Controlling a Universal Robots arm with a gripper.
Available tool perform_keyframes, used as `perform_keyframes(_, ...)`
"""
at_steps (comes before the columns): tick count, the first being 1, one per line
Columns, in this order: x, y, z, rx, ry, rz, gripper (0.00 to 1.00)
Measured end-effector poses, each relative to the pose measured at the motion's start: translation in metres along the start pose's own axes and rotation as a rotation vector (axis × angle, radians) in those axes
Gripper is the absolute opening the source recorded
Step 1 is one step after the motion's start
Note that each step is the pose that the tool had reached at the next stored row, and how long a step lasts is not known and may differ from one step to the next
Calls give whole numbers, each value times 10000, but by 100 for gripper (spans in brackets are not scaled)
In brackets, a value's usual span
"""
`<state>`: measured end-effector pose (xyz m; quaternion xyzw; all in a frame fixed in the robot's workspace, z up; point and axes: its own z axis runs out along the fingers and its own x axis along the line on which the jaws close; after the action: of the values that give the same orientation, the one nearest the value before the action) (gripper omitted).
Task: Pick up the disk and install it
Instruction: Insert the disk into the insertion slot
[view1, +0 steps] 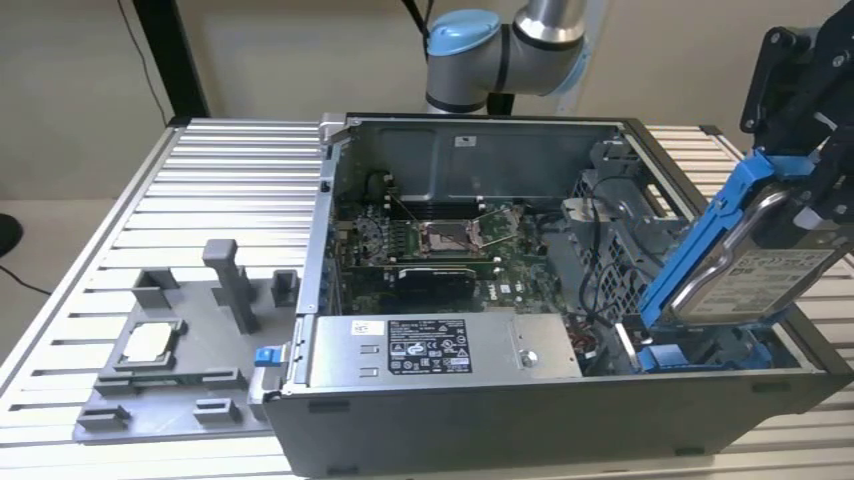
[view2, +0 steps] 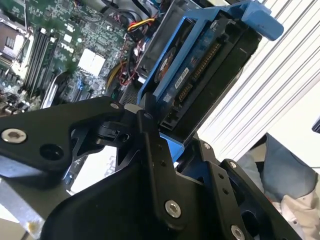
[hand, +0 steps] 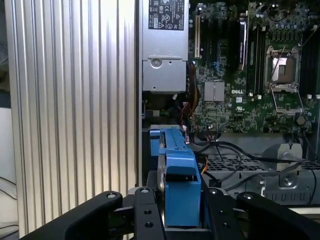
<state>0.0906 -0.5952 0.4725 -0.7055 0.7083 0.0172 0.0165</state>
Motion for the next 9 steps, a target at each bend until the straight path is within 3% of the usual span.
perform_keyframes(4, 2, -10, 39, 0, 0, 3, 0)
perform_keyframes(9, 2, -13, 43, 0, 1, 2, 0)
